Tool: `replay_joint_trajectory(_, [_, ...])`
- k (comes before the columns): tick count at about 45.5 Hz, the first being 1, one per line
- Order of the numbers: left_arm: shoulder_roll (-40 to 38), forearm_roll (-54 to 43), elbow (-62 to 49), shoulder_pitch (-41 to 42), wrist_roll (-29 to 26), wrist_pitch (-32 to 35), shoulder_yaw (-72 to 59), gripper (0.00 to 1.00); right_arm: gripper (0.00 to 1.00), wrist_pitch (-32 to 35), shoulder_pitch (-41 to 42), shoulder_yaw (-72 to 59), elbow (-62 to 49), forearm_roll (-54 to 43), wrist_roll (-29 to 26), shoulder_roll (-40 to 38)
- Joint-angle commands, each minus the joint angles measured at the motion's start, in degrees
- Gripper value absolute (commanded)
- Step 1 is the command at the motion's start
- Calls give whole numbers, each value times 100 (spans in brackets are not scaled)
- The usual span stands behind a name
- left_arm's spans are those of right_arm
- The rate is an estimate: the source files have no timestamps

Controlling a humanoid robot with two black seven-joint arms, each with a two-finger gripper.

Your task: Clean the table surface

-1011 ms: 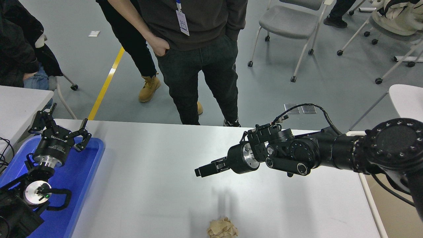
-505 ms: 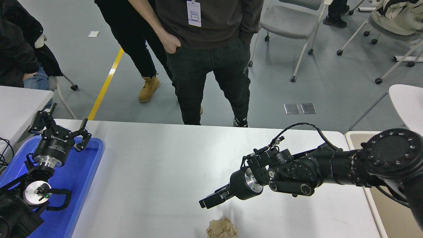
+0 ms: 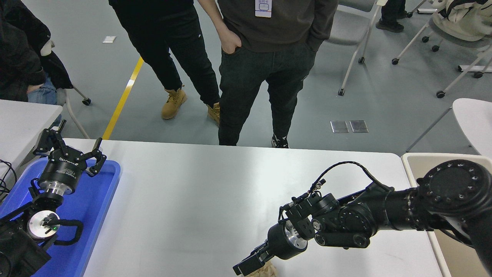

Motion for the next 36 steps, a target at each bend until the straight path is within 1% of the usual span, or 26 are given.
replay_joint_trajectory(1, [0, 0, 0, 0, 0, 0, 0, 100, 99, -9, -54, 62, 11, -54, 5, 0])
replay_joint_trajectory(36, [0, 0, 0, 0, 0, 0, 0, 100, 99, -61, -353, 211, -183, -54, 5, 0])
